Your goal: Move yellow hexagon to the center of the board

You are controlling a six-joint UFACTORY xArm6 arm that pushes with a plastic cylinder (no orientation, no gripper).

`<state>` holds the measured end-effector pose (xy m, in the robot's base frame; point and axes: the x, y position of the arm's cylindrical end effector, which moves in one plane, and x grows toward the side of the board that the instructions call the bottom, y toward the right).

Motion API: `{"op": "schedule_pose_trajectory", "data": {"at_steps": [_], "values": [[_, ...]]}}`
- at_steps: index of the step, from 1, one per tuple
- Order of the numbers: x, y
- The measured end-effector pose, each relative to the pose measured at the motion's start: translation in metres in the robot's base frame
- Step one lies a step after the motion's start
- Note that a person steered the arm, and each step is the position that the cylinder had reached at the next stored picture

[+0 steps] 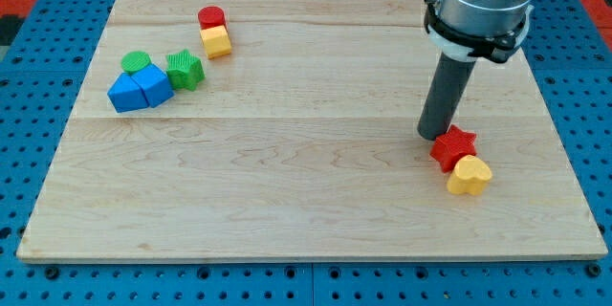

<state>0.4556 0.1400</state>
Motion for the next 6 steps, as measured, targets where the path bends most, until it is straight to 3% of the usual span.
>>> {"op": "schedule_pose_trajectory", "data": {"at_steps": [2, 4, 5, 6], "values": [[-0.069, -0.043], [-0.235, -0.180], [-0.264, -0.278], [-0.246, -0.325]]}}
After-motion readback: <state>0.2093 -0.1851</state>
